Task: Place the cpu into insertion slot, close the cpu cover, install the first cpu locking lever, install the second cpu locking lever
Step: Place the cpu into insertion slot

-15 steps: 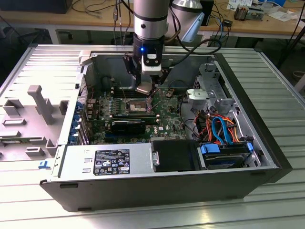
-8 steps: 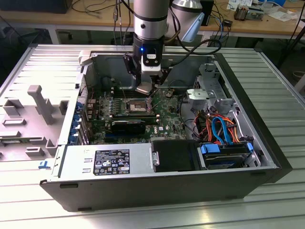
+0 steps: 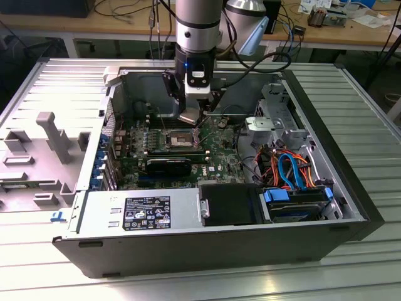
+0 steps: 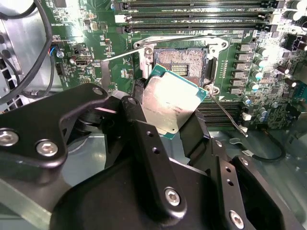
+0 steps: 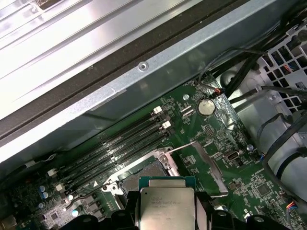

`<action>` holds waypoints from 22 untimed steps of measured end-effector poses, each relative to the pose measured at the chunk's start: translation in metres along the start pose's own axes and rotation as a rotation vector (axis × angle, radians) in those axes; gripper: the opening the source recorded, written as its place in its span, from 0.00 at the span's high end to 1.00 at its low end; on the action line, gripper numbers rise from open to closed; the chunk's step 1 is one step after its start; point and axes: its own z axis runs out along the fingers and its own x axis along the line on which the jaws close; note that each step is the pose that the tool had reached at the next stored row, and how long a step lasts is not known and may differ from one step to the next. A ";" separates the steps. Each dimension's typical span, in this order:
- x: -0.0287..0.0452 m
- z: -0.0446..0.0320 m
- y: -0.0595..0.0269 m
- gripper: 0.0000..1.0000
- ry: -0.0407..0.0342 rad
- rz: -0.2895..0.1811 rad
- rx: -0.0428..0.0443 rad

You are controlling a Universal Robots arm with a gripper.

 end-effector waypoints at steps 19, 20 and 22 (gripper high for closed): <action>0.0000 0.0004 0.0000 0.46 -0.0011 0.040 -0.0008; 0.0000 0.0004 0.0000 0.46 -0.0012 0.044 -0.0008; 0.0000 0.0004 0.0000 0.46 -0.0013 0.047 -0.0008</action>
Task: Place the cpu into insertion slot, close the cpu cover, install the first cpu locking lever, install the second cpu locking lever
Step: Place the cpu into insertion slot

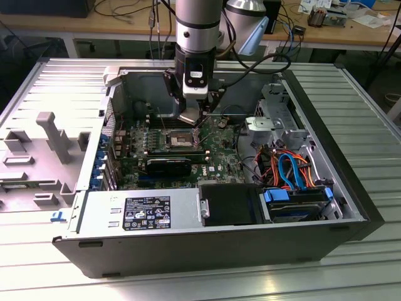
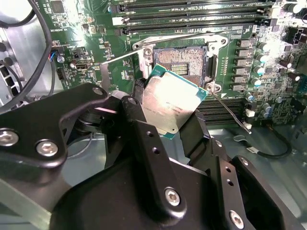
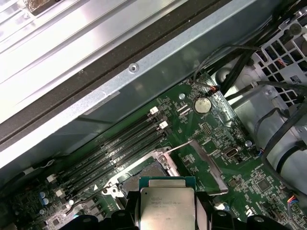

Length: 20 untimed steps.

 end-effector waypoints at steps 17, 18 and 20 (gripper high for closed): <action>0.0000 0.0007 0.0000 0.46 -0.0011 0.042 -0.0008; 0.0000 0.0007 0.0000 0.46 -0.0012 0.045 -0.0008; 0.0000 0.0009 0.0000 0.46 -0.0015 0.053 -0.0010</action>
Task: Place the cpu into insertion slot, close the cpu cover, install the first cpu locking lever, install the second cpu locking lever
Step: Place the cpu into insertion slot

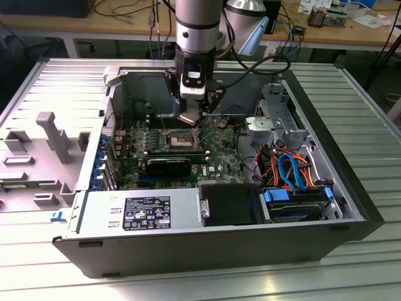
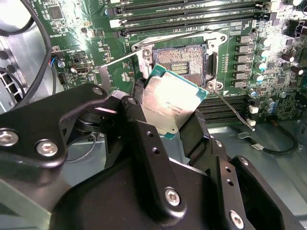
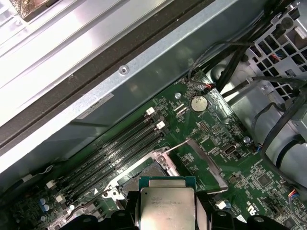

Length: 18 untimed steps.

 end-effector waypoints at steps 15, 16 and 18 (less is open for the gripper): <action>0.0000 0.0009 0.0000 0.46 -0.0015 0.057 -0.0010; 0.0000 0.0009 0.0000 0.46 -0.0015 0.059 -0.0010; 0.0000 0.0010 0.0000 0.46 -0.0017 0.066 -0.0011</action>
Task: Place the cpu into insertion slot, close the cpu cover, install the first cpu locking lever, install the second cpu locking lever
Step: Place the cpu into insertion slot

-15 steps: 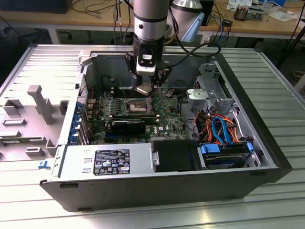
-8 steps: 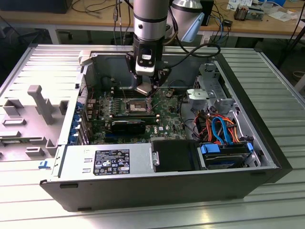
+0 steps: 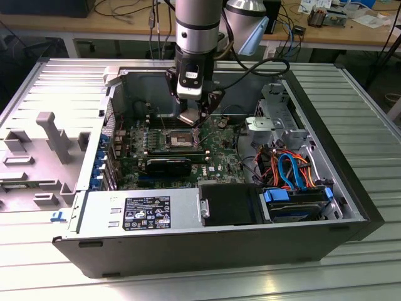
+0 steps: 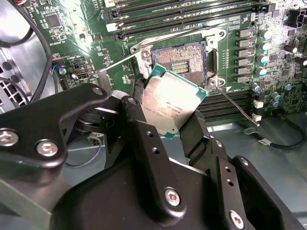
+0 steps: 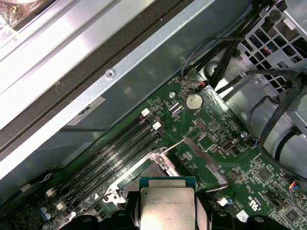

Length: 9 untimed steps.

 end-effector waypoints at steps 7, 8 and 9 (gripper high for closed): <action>0.0000 0.0003 0.0000 0.46 -0.0006 0.022 -0.0004; 0.0000 0.0004 0.0000 0.46 -0.0008 0.027 -0.0005; 0.0000 0.0005 0.0000 0.46 -0.0009 0.032 -0.0006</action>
